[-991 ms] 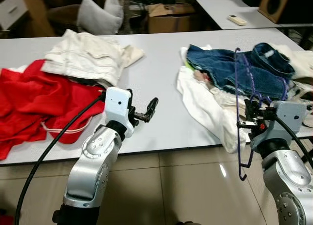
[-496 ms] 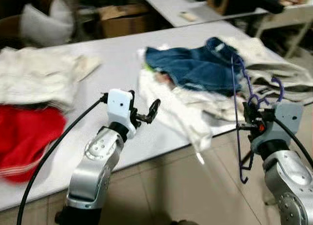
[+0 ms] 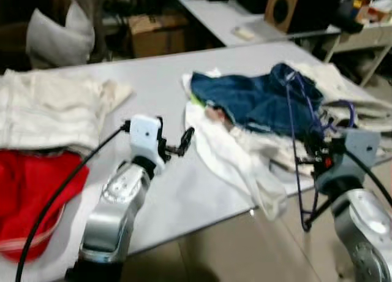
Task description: Hang hanger
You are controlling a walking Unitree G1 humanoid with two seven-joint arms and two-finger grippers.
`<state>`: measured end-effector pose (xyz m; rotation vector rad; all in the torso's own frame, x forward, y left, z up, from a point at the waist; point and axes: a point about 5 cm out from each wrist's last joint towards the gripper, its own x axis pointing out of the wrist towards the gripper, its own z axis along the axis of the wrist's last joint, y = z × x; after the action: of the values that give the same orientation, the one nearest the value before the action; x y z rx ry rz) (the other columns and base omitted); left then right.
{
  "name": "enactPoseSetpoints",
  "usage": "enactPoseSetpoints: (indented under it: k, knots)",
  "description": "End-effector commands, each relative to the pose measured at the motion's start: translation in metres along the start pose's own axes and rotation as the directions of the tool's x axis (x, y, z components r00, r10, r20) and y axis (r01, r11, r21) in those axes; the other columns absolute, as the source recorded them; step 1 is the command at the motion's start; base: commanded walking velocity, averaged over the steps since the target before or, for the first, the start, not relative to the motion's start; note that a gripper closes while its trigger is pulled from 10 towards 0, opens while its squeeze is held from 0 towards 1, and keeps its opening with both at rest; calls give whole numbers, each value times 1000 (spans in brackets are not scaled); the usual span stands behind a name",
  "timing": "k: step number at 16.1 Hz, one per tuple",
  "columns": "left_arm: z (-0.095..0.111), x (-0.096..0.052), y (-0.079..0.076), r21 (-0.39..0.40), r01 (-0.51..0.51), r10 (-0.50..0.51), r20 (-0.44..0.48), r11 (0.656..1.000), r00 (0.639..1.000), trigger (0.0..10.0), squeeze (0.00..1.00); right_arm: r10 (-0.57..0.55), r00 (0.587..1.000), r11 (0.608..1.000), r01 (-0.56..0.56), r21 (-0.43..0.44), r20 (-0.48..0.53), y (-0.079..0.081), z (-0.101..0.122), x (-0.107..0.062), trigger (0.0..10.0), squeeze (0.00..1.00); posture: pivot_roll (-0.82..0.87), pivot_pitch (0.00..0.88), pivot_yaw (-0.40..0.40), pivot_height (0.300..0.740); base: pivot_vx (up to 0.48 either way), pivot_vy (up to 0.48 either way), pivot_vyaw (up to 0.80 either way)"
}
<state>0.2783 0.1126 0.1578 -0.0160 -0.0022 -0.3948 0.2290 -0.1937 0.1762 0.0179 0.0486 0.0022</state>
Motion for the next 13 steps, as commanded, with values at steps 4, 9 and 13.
enactPoseSetpoints:
  k: [4, 9, 13]
  knots:
    - [2, 3, -11, 16, 69, -69, 13, 998, 998, 10000, 627, -23, 1000, 1000, 23, 4, -7, -6, 1, -5, 10000, 0, -195, 53, 24, 740, 285, 0, -783]
    - [0, 6, -14, 34, 99, -99, 6, 995, 995, 10000, 620, -39, 999, 999, 39, -4, 10, -8, 2, -11, 10000, 0, -201, 56, 39, 740, 273, 0, -624]
    - [2, 8, -21, 66, 191, -193, 24, 979, 981, 10000, 918, -81, 996, 996, 82, -34, 27, -21, 5, -14, 10000, 0, -207, 54, 56, 740, 0, 0, 0]
